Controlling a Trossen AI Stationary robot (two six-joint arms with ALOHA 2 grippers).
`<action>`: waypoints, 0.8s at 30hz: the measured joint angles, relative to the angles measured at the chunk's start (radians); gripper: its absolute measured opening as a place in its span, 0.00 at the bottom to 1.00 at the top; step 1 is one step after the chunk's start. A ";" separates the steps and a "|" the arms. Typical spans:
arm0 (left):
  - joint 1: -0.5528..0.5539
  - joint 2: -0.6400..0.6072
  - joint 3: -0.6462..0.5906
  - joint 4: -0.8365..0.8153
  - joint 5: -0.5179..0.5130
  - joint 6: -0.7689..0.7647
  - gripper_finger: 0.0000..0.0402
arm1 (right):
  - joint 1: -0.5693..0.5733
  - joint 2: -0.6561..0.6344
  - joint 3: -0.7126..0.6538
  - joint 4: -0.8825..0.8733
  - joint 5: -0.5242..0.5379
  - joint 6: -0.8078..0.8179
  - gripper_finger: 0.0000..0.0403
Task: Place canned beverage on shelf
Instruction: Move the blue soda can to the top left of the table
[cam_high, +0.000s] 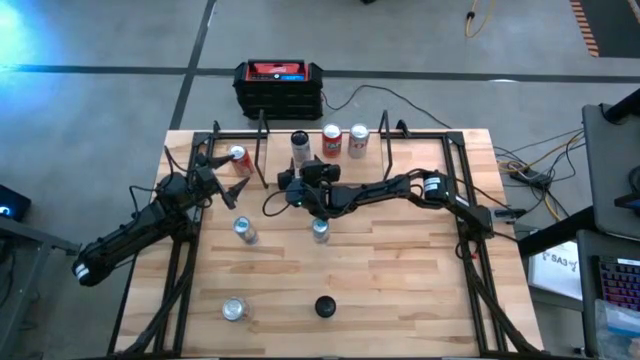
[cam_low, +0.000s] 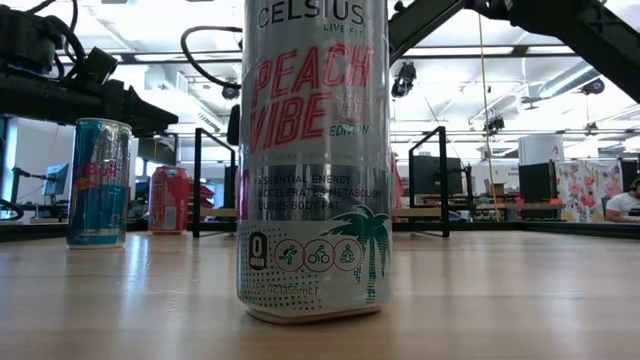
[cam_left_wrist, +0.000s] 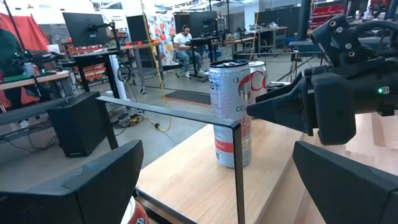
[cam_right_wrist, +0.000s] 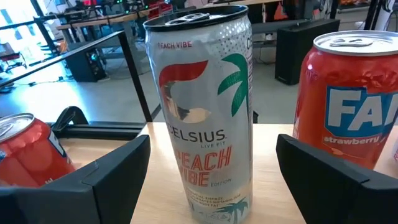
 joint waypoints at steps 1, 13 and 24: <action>0.000 0.000 0.000 0.000 0.000 0.000 0.99 | 0.000 -0.001 0.000 0.000 0.000 -0.004 0.83; 0.000 0.000 0.000 0.000 0.000 0.000 0.99 | 0.007 -0.008 -0.003 0.043 0.002 -0.062 0.83; 0.000 0.000 0.000 0.000 0.000 0.000 0.99 | 0.066 -0.075 -0.003 0.030 0.033 -0.131 0.83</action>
